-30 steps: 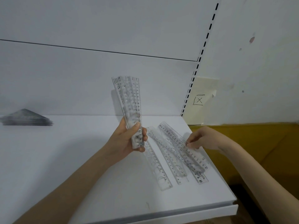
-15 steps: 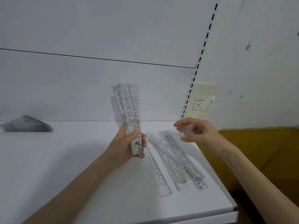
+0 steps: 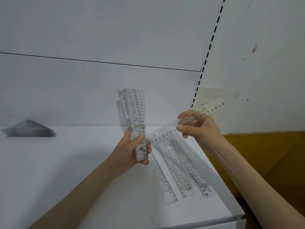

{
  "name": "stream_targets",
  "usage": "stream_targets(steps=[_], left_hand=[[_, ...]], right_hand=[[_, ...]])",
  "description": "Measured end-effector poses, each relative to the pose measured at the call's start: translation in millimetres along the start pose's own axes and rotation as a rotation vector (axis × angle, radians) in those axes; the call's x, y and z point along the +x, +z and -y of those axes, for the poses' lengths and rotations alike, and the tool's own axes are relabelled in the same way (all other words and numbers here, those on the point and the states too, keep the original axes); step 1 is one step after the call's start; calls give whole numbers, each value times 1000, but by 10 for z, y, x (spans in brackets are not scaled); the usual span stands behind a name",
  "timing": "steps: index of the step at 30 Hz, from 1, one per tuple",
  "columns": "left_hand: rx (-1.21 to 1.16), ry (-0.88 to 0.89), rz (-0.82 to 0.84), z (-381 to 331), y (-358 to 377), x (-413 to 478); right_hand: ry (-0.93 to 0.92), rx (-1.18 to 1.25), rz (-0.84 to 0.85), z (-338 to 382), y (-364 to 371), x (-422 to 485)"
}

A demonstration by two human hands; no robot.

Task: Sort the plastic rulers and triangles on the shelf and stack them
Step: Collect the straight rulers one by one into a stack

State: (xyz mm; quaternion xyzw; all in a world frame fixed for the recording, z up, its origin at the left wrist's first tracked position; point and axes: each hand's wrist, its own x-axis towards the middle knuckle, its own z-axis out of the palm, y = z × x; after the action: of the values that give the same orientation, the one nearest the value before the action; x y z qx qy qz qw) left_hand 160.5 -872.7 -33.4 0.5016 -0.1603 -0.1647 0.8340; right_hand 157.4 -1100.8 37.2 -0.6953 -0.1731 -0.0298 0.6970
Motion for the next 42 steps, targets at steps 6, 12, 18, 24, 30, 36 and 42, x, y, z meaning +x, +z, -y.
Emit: stream_targets(steps=[6, 12, 18, 24, 30, 36, 42], left_hand=[[1, -72, 76, -15, 66, -31], [43, -46, 189, -15, 57, -12], [97, 10, 205, -36, 38, -53], [96, -2, 222, -37, 45, -72], [126, -63, 207, -46, 33, -100], [89, -29, 111, -17, 20, -64], [50, 8, 31, 9, -49, 11]], right_hand=[[136, -156, 161, 156, 254, 134], [139, -546, 258, 206, 435, 321], [71, -670, 209, 192, 569, 338], [9, -787, 179, 203, 596, 370], [-42, -945, 184, 127, 571, 402], [16, -913, 129, 29, 262, 292], [395, -1153, 290, -338, -150, -79]])
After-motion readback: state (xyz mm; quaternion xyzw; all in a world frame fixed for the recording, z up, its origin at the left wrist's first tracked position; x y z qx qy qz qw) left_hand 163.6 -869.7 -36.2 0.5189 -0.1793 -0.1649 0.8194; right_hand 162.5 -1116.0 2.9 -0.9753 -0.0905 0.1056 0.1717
